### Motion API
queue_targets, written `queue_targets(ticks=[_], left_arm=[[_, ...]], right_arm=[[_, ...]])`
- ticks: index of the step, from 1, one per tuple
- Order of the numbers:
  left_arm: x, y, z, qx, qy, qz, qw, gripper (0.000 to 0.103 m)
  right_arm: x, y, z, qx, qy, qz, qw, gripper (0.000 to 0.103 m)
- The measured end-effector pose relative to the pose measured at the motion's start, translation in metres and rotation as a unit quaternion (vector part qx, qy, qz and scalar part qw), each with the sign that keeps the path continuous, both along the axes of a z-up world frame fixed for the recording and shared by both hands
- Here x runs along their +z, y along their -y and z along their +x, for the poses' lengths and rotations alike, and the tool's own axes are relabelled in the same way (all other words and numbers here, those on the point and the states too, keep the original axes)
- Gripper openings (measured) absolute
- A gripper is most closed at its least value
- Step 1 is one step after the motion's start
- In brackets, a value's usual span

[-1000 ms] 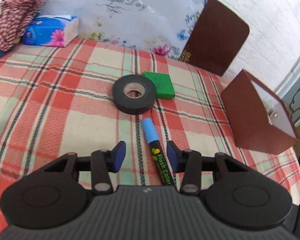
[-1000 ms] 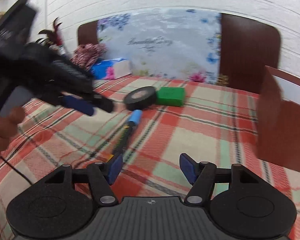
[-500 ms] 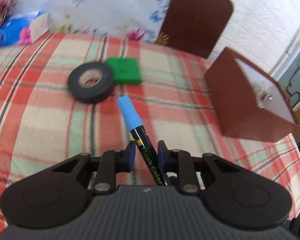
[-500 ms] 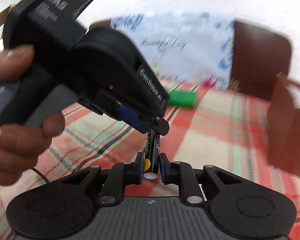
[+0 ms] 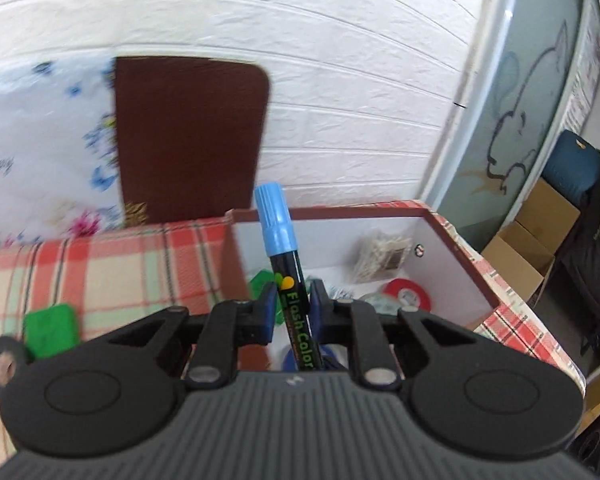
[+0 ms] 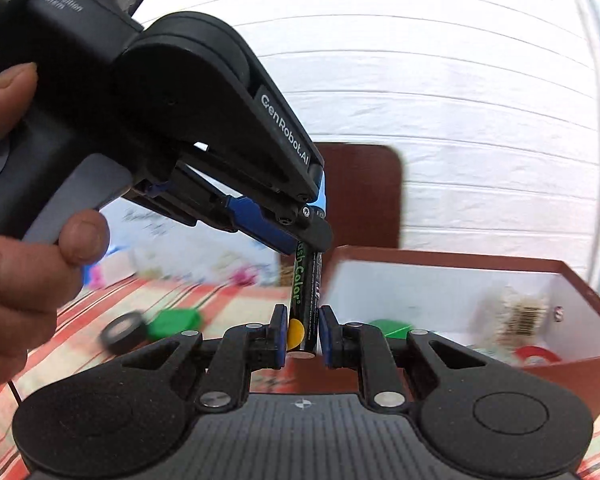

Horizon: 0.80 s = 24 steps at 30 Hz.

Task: Organize objects
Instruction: 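Carry the marker into the brown box and open the left gripper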

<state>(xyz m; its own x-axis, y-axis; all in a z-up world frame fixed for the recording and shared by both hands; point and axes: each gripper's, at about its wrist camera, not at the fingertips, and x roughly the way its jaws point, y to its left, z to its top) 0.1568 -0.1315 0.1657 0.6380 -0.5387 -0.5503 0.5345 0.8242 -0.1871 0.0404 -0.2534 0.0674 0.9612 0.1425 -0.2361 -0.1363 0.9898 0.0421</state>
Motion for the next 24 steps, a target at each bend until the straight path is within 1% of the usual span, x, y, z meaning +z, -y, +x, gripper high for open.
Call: queue_targets(ticks=[4,9,11,12,13,15,17,20,22,24], left_arm=[[-0.003,0.038,0.02,-0.016,0.001,0.019,0.9997,0.019],[-0.02,0.065,0.047,-0.019,-0.012,0.043,0.9988,0.019],[-0.031,0.071,0.056,-0.015,-0.018,0.062,0.9978,0.021],[-0.037,0.073,0.058,-0.013,-0.019,0.073,0.9971,0.022],[-0.042,0.075,0.06,-0.012,-0.02,0.083,0.9962,0.023],[-0.05,0.076,0.06,-0.014,-0.022,0.092,0.9954,0.023],[-0.052,0.071,0.057,-0.013,-0.021,0.09,0.9956,0.023],[-0.046,0.058,0.048,-0.012,-0.012,0.074,0.9971,0.023],[-0.038,0.043,0.038,-0.008,0.001,0.061,0.9981,0.025],[-0.031,0.024,0.028,0.002,0.012,0.049,0.9987,0.029]], right_arm=[[-0.001,0.027,0.02,-0.023,-0.005,0.027,0.999,0.017],[-0.013,0.045,0.039,-0.039,-0.019,0.049,0.998,0.017],[-0.018,0.047,0.044,-0.045,-0.021,0.053,0.997,0.023],[-0.02,0.047,0.046,-0.048,-0.023,0.055,0.997,0.029],[-0.021,0.048,0.044,-0.05,-0.019,0.053,0.997,0.032],[-0.022,0.042,0.05,-0.052,-0.01,0.045,0.998,0.033],[-0.022,0.041,0.048,-0.052,-0.007,0.044,0.998,0.033],[-0.022,0.04,0.045,-0.053,-0.004,0.048,0.997,0.033],[-0.02,0.038,0.041,-0.054,-0.002,0.051,0.997,0.033],[-0.02,0.035,0.035,-0.06,0.001,0.049,0.997,0.033]])
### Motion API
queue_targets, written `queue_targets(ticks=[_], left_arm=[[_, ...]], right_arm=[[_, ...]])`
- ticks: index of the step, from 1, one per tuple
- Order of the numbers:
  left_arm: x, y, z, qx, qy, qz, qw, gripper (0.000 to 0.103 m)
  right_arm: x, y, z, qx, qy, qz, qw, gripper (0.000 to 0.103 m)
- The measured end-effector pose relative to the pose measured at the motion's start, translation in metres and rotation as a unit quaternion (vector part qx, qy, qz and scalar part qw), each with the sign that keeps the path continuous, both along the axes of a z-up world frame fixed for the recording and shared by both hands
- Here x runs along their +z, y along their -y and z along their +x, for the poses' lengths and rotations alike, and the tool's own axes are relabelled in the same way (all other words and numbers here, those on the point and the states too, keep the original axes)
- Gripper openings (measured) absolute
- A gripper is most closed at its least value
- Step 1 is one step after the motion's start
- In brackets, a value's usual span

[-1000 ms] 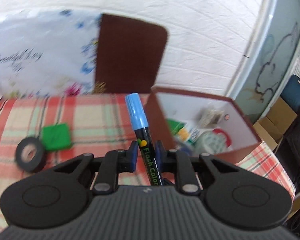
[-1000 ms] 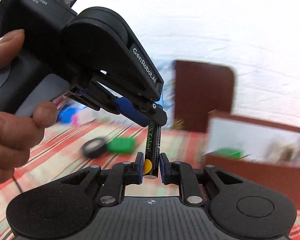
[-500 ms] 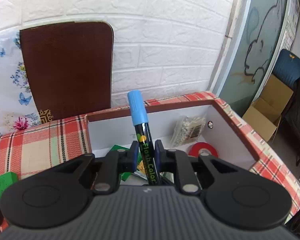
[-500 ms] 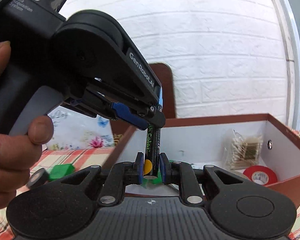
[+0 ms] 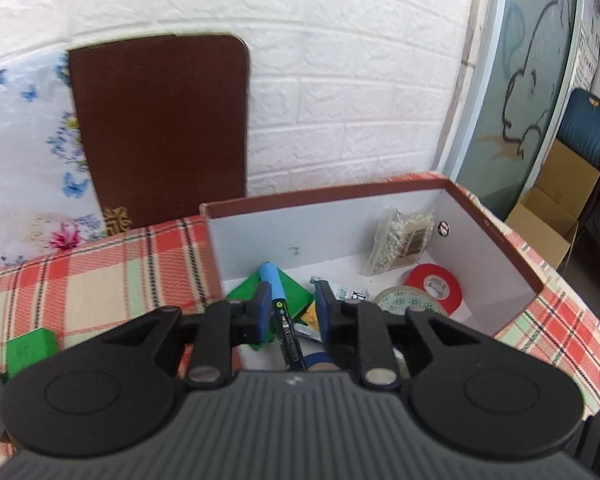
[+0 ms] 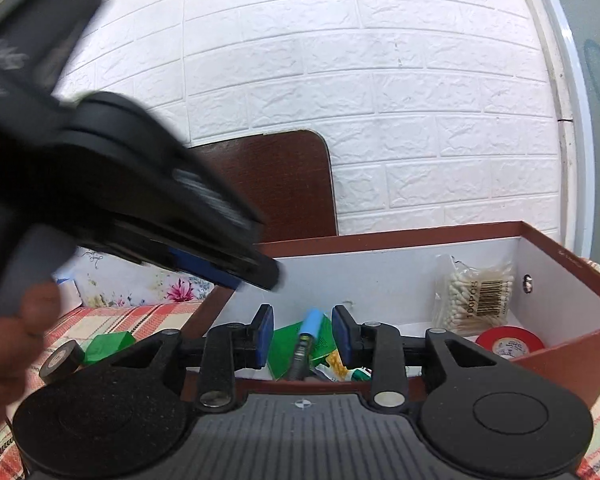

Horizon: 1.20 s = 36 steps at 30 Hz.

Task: Organize objects
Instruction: 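Carry the marker into the brown box and open the left gripper, then move the left gripper to the black tape roll and grasp it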

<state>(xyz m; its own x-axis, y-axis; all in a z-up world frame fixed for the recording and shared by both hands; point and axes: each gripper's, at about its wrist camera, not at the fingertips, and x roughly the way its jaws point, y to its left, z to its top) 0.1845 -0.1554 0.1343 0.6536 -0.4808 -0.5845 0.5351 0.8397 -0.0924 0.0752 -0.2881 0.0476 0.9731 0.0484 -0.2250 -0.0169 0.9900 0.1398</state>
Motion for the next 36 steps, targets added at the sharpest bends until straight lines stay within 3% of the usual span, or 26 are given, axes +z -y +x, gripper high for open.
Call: queue_targets(ticks=[5,9,12,17,22,24,27,31,33,36], left_arm=[[-0.003,-0.057,-0.022,0.037,0.017,-0.013,0.9991,0.032],[-0.03,-0.103,-0.034,0.076,-0.005,-0.013,0.997,0.04],[-0.054,-0.142,-0.04,0.121,-0.025,0.0,0.9923,0.04],[-0.088,-0.218,-0.048,0.221,-0.017,0.037,0.9744,0.045],[-0.128,-0.29,-0.038,0.303,-0.021,0.033,0.952,0.046],[-0.135,-0.304,-0.045,0.31,0.011,0.005,0.9506,0.049],[-0.136,-0.315,-0.05,0.319,0.026,-0.045,0.9463,0.053],[-0.138,-0.328,-0.052,0.335,0.023,-0.103,0.9362,0.053],[-0.14,-0.331,-0.052,0.334,0.022,-0.118,0.935,0.054],[-0.141,-0.331,-0.051,0.328,0.024,-0.123,0.9365,0.056]], right_arm=[[0.005,-0.01,-0.025,-0.016,0.022,-0.022,0.999,0.034],[0.009,-0.009,-0.019,-0.011,0.029,-0.043,0.999,0.036],[0.017,-0.03,-0.034,0.015,0.028,-0.057,0.998,0.037],[0.009,-0.084,-0.031,0.109,-0.004,-0.073,0.991,0.04],[-0.011,-0.138,-0.003,0.194,-0.068,-0.1,0.974,0.041],[-0.017,-0.154,0.014,0.213,-0.09,-0.096,0.968,0.044],[-0.021,-0.18,0.041,0.232,-0.107,-0.1,0.962,0.047],[-0.018,-0.209,0.08,0.225,-0.104,-0.092,0.964,0.048],[-0.022,-0.226,0.099,0.224,-0.118,-0.114,0.961,0.047],[-0.036,-0.248,0.113,0.246,-0.133,-0.16,0.947,0.031]])
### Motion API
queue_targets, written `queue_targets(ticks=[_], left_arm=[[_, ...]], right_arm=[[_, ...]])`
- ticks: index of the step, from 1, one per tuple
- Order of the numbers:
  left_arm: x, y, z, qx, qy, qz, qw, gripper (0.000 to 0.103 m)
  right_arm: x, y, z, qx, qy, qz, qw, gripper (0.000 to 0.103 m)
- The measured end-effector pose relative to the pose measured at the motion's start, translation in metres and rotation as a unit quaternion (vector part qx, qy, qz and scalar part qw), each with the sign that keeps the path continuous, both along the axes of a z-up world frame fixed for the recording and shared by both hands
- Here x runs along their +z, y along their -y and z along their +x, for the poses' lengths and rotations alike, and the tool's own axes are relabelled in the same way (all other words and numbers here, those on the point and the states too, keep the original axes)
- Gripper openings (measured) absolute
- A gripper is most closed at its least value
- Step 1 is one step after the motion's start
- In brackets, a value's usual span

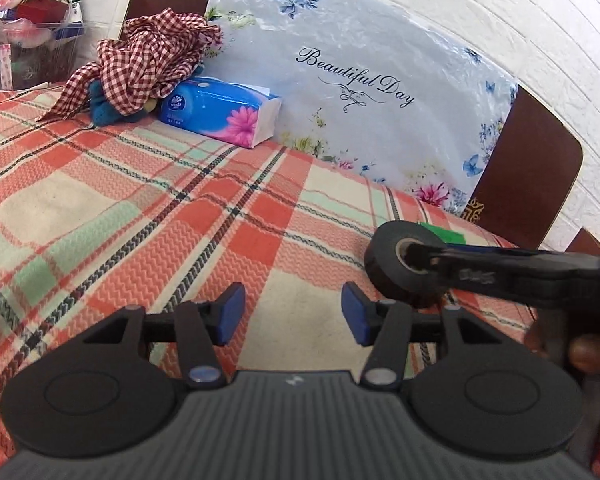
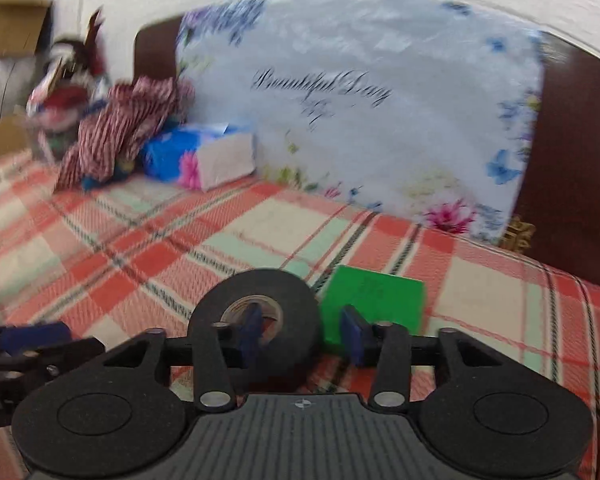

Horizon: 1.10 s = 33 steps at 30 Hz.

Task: Organize objects
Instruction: 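Move the left gripper to the black tape roll and grasp it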

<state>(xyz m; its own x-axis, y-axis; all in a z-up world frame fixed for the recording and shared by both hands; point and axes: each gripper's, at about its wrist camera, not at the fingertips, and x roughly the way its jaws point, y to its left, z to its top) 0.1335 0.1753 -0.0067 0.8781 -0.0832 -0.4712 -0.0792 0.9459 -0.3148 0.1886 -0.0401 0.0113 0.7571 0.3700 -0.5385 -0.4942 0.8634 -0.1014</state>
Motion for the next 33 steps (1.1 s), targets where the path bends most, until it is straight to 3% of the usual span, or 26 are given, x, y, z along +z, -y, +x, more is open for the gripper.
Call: queue_targets(ticks=[2,5,9,12,16,18,21,23,25,29,33], left_arm=[[0.0,0.0,0.0,-0.001,0.001,-0.002,1.0,0.056],[-0.001,-0.002,0.0,-0.002,0.001,-0.004,1.0,0.056],[-0.001,0.0,0.001,-0.003,-0.002,0.005,1.0,0.056],[0.0,0.006,0.002,-0.009,-0.007,0.023,0.9997,0.057],[0.011,0.037,-0.001,-0.041,-0.023,0.078,0.9958,0.054],[0.023,0.064,-0.011,-0.085,-0.019,0.052,0.9948,0.054],[0.044,0.134,-0.029,-0.174,-0.022,0.051,0.9832,0.054],[0.052,0.175,-0.042,-0.239,-0.033,0.044,0.9695,0.054],[0.057,0.205,-0.052,-0.284,-0.044,0.032,0.9571,0.054],[0.06,0.235,-0.059,-0.314,-0.066,0.016,0.9469,0.054],[0.057,0.254,-0.063,-0.323,-0.073,0.038,0.9429,0.054]], right_arm=[[0.0,-0.006,-0.008,-0.001,0.021,-0.021,1.0,0.031],[0.008,0.016,-0.026,-0.022,0.007,0.016,1.0,0.027],[0.015,0.079,-0.077,-0.054,-0.025,0.063,0.996,0.025],[0.014,0.137,-0.127,-0.1,-0.051,0.066,0.991,0.025],[0.014,0.207,-0.181,-0.19,-0.061,0.054,0.978,0.029],[0.016,0.23,-0.196,-0.222,-0.056,0.043,0.972,0.037],[0.015,0.254,-0.213,-0.249,-0.043,0.064,0.965,0.045],[0.014,0.26,-0.222,-0.245,-0.033,0.075,0.966,0.048],[0.012,0.262,-0.232,-0.231,-0.021,0.08,0.969,0.057],[0.007,0.266,-0.242,-0.229,0.004,0.066,0.971,0.058],[0.011,0.279,-0.24,-0.238,0.012,0.094,0.967,0.058]])
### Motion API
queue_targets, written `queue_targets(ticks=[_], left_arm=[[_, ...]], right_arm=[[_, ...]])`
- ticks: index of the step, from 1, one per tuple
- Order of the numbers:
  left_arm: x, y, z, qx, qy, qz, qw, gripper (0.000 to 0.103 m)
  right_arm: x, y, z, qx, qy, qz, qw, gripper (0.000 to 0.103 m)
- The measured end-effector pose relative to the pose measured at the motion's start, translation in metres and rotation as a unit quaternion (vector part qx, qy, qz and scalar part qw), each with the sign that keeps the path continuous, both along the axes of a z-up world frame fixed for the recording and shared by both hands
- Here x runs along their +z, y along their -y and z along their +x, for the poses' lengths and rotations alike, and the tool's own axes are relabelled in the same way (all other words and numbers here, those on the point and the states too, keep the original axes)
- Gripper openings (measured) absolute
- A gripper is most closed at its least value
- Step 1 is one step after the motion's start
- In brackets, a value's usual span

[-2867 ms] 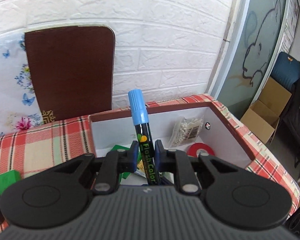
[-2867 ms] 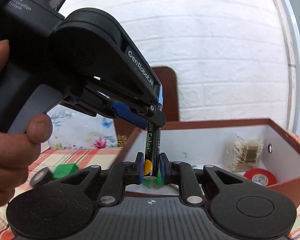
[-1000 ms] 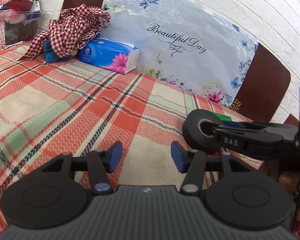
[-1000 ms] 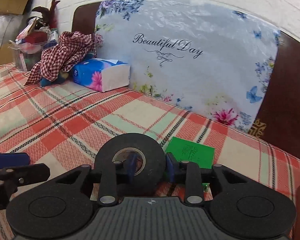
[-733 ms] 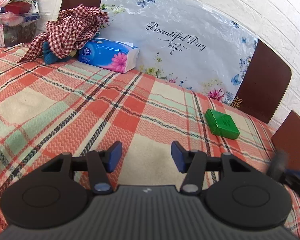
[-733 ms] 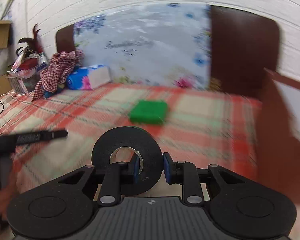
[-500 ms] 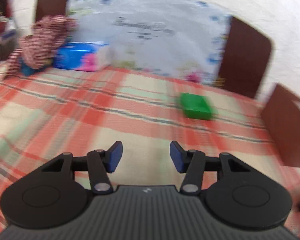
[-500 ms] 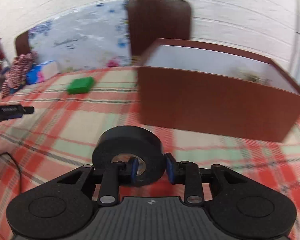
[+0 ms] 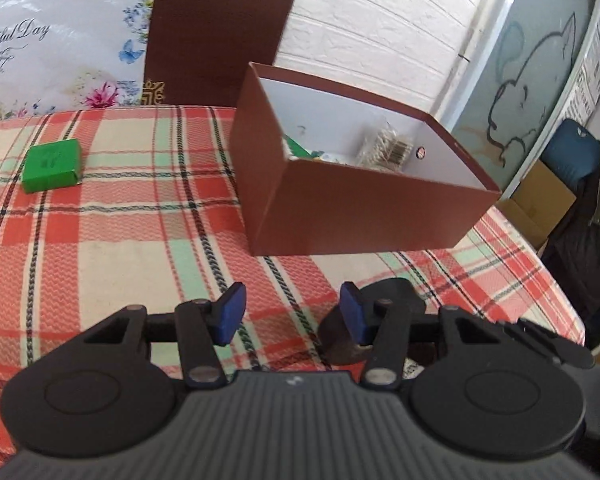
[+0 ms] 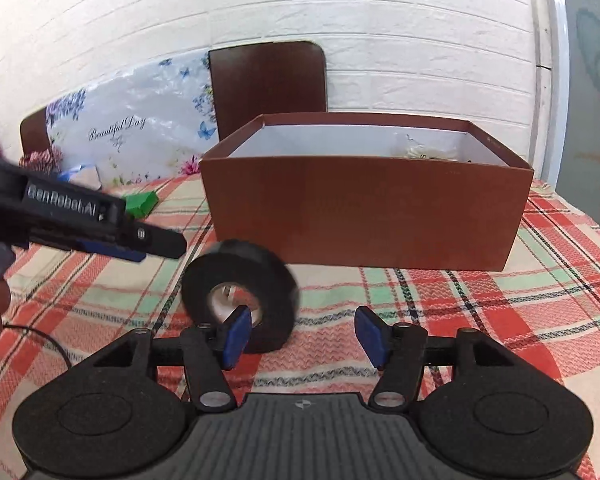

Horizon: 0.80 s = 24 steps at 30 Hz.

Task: Organize objects
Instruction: 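Move the left gripper to the black tape roll and grasp it, then carry the black tape roll into the brown box and release it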

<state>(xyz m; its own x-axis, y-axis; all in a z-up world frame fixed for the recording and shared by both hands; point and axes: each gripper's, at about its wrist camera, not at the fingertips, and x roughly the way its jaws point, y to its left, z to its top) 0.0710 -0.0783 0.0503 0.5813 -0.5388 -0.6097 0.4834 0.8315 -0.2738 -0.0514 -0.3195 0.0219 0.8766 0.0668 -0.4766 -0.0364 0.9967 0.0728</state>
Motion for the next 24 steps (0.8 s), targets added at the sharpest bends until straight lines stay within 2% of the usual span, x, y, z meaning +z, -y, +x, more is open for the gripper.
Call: queue_targets(ticks=[2,7,9,11,15,19,24], left_arm=[[-0.001,0.003,0.004,0.005,0.005,0.008,0.9999,0.054],[-0.005,0.004,0.017,0.027,-0.013,0.027,0.9992,0.054],[-0.006,0.0,0.022,0.035,-0.019,0.027,0.9988,0.054],[-0.005,-0.003,0.025,0.038,-0.022,0.022,0.9988,0.054],[-0.008,-0.001,0.031,0.023,-0.041,0.017,0.9988,0.054],[-0.013,0.011,0.04,0.001,-0.068,0.011,0.9976,0.053],[-0.013,0.033,0.046,-0.024,-0.074,0.027,0.9966,0.053]], right_arm=[[0.0,0.003,0.008,-0.005,0.008,0.002,1.0,0.058],[-0.003,-0.005,0.044,-0.006,0.011,0.0,1.0,0.057],[-0.005,-0.012,0.058,0.001,0.01,-0.013,1.0,0.057],[-0.005,-0.012,0.06,0.01,0.01,-0.004,1.0,0.057],[-0.004,-0.009,0.046,0.042,0.023,0.009,0.999,0.064],[-0.013,-0.011,0.037,0.069,-0.008,0.005,0.998,0.066],[-0.017,-0.018,0.045,0.078,-0.033,-0.008,0.996,0.068]])
